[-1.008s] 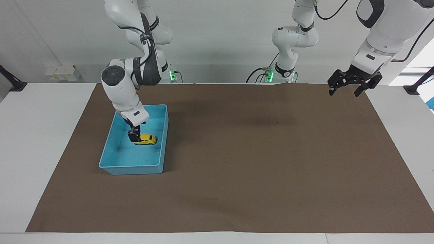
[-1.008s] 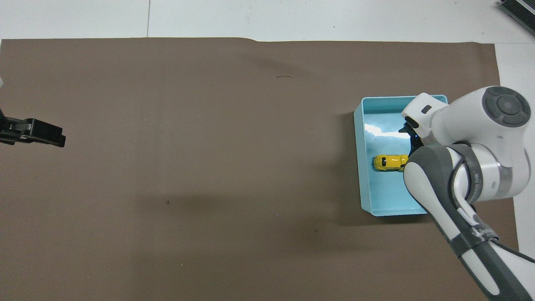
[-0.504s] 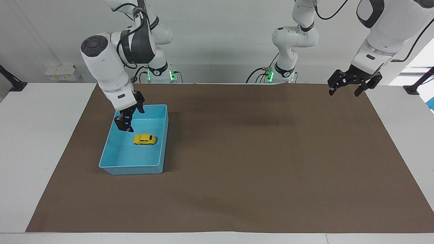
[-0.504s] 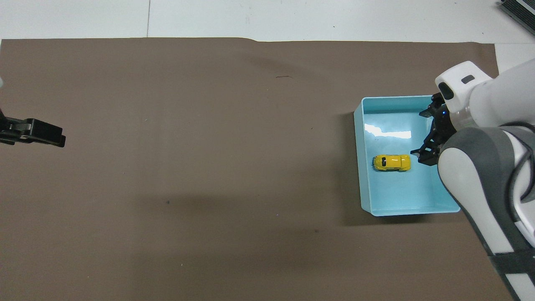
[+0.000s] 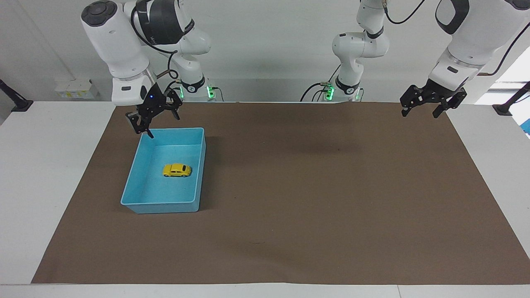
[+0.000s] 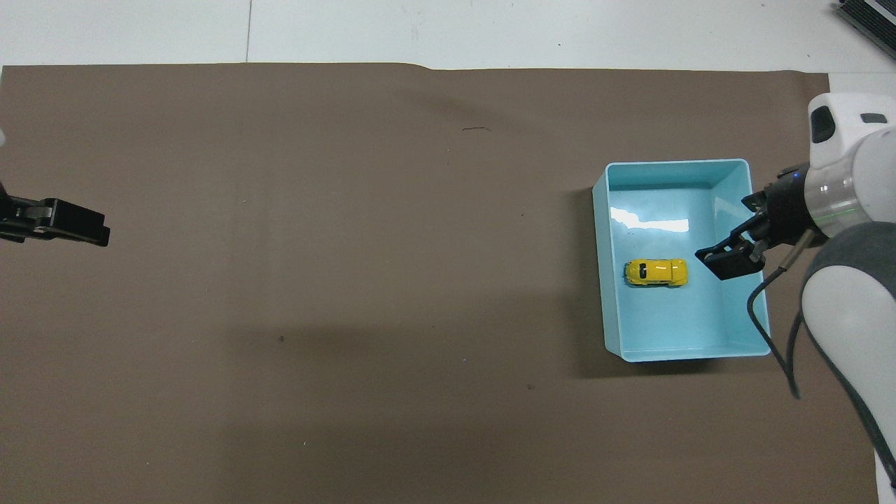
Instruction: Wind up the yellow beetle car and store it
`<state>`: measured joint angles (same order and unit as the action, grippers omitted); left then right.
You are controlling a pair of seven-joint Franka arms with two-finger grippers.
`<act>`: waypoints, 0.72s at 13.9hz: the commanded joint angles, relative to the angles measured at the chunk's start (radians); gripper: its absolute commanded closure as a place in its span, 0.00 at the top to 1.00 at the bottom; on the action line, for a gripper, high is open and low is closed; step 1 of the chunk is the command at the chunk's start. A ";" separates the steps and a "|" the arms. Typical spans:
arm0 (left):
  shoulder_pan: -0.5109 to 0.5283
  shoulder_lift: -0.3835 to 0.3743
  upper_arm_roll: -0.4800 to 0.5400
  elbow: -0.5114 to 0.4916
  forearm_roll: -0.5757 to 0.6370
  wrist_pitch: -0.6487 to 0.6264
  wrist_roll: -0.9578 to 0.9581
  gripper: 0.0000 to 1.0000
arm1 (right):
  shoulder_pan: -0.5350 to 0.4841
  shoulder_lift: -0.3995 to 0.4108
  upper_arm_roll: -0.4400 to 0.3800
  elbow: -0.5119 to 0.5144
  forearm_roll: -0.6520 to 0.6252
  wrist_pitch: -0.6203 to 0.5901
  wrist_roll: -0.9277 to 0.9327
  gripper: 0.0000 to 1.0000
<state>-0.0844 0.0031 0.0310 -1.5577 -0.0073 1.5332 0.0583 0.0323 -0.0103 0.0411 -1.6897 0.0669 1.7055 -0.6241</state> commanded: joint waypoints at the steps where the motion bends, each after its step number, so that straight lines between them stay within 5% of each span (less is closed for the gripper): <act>1: 0.014 -0.023 -0.013 -0.021 0.016 -0.007 -0.009 1.00 | -0.008 -0.017 0.009 0.019 0.022 -0.043 0.241 1.00; 5: 0.014 -0.023 -0.013 -0.021 0.015 -0.007 -0.011 1.00 | 0.011 -0.011 0.020 0.090 0.005 -0.119 0.656 1.00; 10: 0.014 -0.022 -0.013 -0.021 0.016 -0.007 -0.011 1.00 | -0.006 -0.008 -0.001 0.134 0.014 -0.151 0.764 1.00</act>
<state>-0.0844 0.0031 0.0310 -1.5577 -0.0072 1.5332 0.0582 0.0446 -0.0263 0.0486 -1.5860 0.0670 1.5789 0.1174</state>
